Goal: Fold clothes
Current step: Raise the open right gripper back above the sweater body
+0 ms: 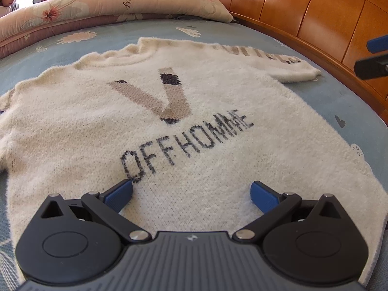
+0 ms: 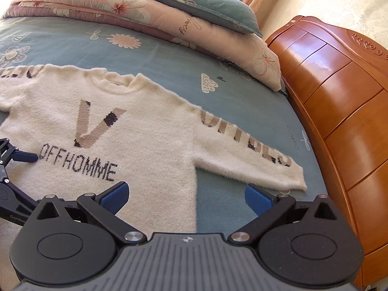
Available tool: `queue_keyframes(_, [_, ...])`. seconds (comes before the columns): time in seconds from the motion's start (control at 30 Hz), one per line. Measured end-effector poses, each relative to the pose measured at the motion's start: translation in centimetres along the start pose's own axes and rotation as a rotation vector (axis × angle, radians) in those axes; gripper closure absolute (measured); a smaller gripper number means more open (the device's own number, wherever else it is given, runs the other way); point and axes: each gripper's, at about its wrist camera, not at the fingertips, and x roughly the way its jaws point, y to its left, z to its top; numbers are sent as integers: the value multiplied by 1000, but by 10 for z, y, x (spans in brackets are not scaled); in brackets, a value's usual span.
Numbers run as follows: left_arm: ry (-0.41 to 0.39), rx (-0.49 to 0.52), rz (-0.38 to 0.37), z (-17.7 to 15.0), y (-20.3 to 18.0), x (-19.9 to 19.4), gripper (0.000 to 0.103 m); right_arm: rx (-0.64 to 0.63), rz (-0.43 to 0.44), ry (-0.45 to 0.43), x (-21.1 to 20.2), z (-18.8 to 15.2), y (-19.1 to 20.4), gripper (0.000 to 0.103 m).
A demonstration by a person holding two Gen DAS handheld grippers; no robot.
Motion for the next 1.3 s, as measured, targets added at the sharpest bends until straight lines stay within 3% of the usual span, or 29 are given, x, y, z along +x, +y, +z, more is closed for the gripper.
queue_keyframes(0.13, [0,-36,-25,1,6,-2,1,70,162,88,24,-39,21,0])
queue_keyframes(0.23, [-3,-55,-34,1,9,-3,1,131,228,109,47,-69,37,0])
queue_keyframes(0.37, [-1,-35,-26,0,7,-3,1,234,234,141,67,-105,42,0])
queue_keyframes(0.57, [26,-69,-9,7,9,-10,1,286,220,72,41,-148,37,0])
queue_keyframes(0.7, [-21,-122,2,15,22,-32,1,291,243,17,27,-147,41,0])
queue_keyframes(0.9, [-49,-188,4,20,41,-45,1,234,341,-119,37,-92,73,0])
queue_keyframes(1.03, [-37,-208,10,20,49,-45,1,224,337,-76,66,-71,95,0])
queue_keyframes(1.3, [-21,-184,4,19,41,-43,1,205,322,-60,44,-120,97,0])
